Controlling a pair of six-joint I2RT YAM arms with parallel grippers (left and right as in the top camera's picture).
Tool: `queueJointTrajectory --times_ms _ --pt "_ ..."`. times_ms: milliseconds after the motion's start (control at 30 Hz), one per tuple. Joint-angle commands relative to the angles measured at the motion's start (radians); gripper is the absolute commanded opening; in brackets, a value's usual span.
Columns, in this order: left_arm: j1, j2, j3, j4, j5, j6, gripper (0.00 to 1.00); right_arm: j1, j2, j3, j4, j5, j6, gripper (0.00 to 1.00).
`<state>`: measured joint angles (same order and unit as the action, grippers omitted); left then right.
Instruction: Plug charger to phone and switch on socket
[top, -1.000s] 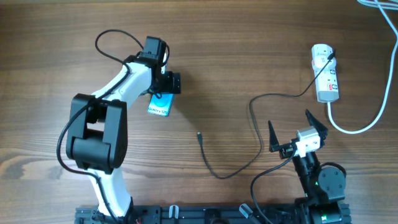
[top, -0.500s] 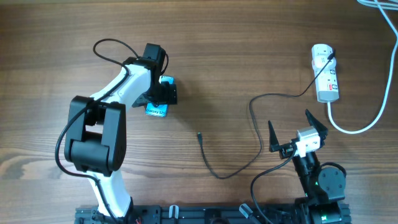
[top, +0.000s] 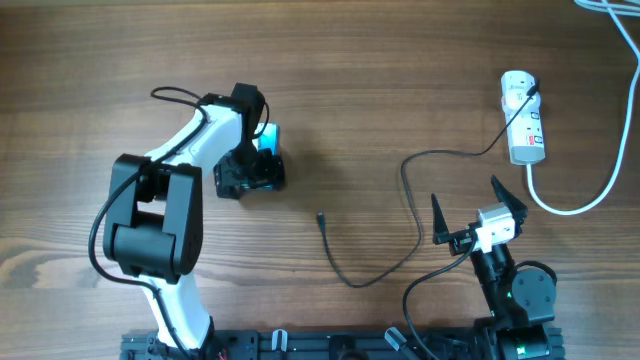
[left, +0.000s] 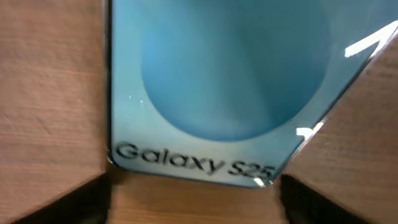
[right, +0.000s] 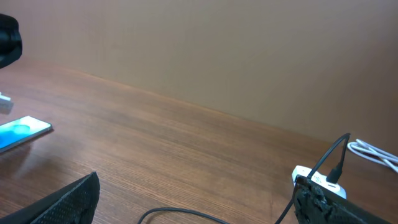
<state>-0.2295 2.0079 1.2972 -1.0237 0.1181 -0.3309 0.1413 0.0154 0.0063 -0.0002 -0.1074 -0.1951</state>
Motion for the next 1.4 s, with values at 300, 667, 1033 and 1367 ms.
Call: queueJointTrajectory --times_ms 300,667,1033,1367 --pt "-0.004 0.044 -0.035 0.362 -0.191 -0.014 1.00 0.006 -0.005 -0.001 0.005 0.010 0.012 1.00" --pt "-0.005 0.044 -0.035 0.192 -0.007 0.001 0.84 0.006 -0.005 -0.001 0.005 0.010 0.012 1.00" --pt "-0.004 0.044 -0.035 0.279 -0.026 0.042 0.86 0.006 -0.005 -0.001 0.005 0.010 0.012 1.00" --pt "-0.019 0.044 -0.035 0.102 -0.025 0.027 0.72 0.006 -0.005 -0.001 0.005 0.010 0.012 1.00"
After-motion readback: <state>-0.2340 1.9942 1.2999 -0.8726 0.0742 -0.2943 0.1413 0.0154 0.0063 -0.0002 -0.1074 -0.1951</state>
